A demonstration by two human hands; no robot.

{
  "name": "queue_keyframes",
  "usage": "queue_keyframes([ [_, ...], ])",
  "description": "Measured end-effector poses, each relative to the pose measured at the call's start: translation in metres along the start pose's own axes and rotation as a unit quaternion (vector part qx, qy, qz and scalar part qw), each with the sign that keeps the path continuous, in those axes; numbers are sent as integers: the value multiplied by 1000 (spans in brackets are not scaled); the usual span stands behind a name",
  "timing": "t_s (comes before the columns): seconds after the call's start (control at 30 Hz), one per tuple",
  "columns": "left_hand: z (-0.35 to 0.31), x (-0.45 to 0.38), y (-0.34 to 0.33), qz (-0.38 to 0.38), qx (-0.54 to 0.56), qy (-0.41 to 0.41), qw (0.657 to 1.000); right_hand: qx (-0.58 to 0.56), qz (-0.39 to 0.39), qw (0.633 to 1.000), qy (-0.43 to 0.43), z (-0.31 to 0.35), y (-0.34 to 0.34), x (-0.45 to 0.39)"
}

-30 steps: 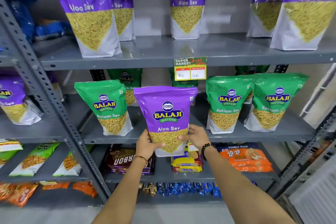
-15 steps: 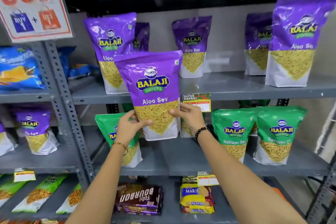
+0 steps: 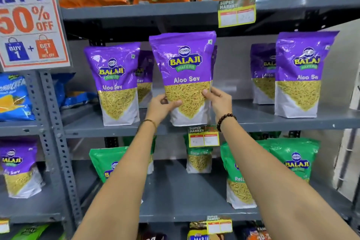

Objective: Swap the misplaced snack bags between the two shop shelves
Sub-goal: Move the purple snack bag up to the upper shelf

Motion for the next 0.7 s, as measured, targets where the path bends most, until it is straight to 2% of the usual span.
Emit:
queue_keyframes([
  [0.23,29,-29,-52,-19,41,10,999,62,-36,997,10,-26,38,-21],
  [0.47,55,-50,-62,41,73,32,996,184,-21,982,-44,-45,52,-41],
  [0.7,69,-61,-63,48,31,69,996,253,-29,966,-52,-62,63,-55],
])
Point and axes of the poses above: each hand's wrist, its own x-axis away from the middle knuckle, its own y-axis out of the back of the hand, z = x × y, the point moved 1 cm from there along -x, towards the middle knuckle, and after that the axes turned 11 degrees about z, right-handed, at the moved point
